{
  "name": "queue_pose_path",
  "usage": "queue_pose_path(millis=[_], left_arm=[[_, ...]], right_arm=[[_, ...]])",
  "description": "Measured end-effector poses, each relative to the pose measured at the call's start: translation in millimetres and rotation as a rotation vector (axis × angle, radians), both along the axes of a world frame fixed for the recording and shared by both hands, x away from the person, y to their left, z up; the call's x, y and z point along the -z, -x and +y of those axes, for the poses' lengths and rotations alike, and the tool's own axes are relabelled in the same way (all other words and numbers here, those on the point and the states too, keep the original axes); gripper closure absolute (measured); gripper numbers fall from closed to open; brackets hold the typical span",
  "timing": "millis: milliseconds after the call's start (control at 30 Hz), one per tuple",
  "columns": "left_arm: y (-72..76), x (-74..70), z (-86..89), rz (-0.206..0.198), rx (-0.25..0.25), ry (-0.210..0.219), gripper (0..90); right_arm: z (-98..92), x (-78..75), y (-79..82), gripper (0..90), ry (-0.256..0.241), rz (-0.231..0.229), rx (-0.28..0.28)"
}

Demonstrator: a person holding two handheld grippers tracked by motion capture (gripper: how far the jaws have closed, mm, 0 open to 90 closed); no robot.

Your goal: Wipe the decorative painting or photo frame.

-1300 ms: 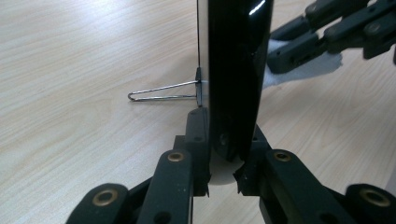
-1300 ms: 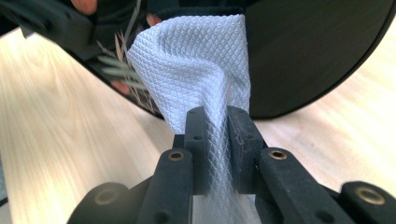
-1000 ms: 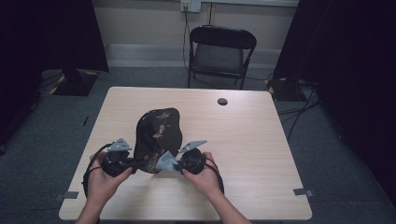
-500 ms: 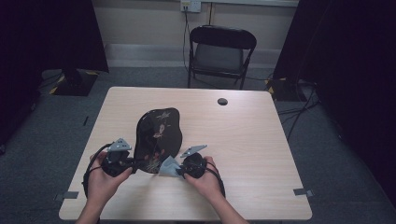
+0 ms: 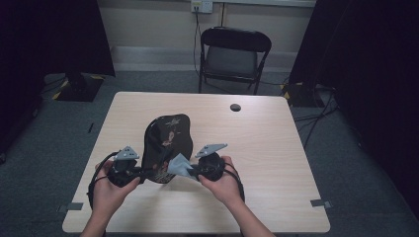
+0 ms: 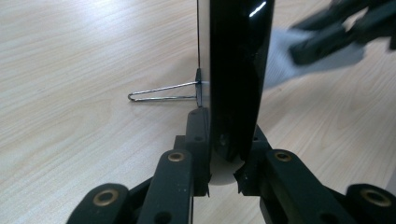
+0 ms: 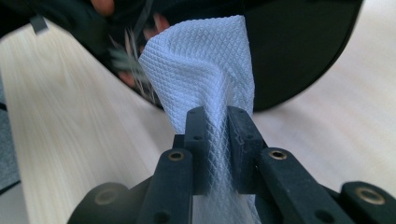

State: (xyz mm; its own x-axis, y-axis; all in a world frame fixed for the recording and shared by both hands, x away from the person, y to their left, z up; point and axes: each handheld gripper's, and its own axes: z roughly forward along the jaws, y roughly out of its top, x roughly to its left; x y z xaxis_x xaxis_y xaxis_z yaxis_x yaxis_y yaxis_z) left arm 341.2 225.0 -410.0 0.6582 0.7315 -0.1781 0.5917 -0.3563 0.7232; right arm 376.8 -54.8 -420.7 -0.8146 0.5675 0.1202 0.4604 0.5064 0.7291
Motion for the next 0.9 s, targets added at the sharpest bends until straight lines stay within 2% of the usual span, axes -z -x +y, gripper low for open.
queue_pose_path(millis=[100,267,400,600,733,900], left_arm=[[-0.1,0.0,-0.1,0.000,0.000,-0.001,78.6],[-0.5,0.1,0.4,0.000,0.002,0.001,78.7],[-0.6,0.1,0.5,0.001,0.003,0.000,78.6],[-0.5,0.1,0.2,-0.001,0.002,0.000,78.6],[-0.6,0.2,0.5,-0.001,0.003,-0.001,78.6],[-0.9,0.1,0.7,0.001,0.005,-0.001,78.6]], right_arm=[[-0.6,-21.3,-2.3,79.9,-0.021,-0.034,-0.002],[-3.5,-58.7,-8.9,79.9,-0.090,-0.078,0.009],[-2.6,-87.0,-13.2,79.9,-0.125,-0.119,0.013],[9.1,-119.8,-15.9,79.8,-0.134,-0.180,0.012],[18.2,-124.1,-18.5,79.7,-0.114,-0.191,0.004],[23.5,-115.9,-21.5,79.7,-0.100,-0.176,0.001]])
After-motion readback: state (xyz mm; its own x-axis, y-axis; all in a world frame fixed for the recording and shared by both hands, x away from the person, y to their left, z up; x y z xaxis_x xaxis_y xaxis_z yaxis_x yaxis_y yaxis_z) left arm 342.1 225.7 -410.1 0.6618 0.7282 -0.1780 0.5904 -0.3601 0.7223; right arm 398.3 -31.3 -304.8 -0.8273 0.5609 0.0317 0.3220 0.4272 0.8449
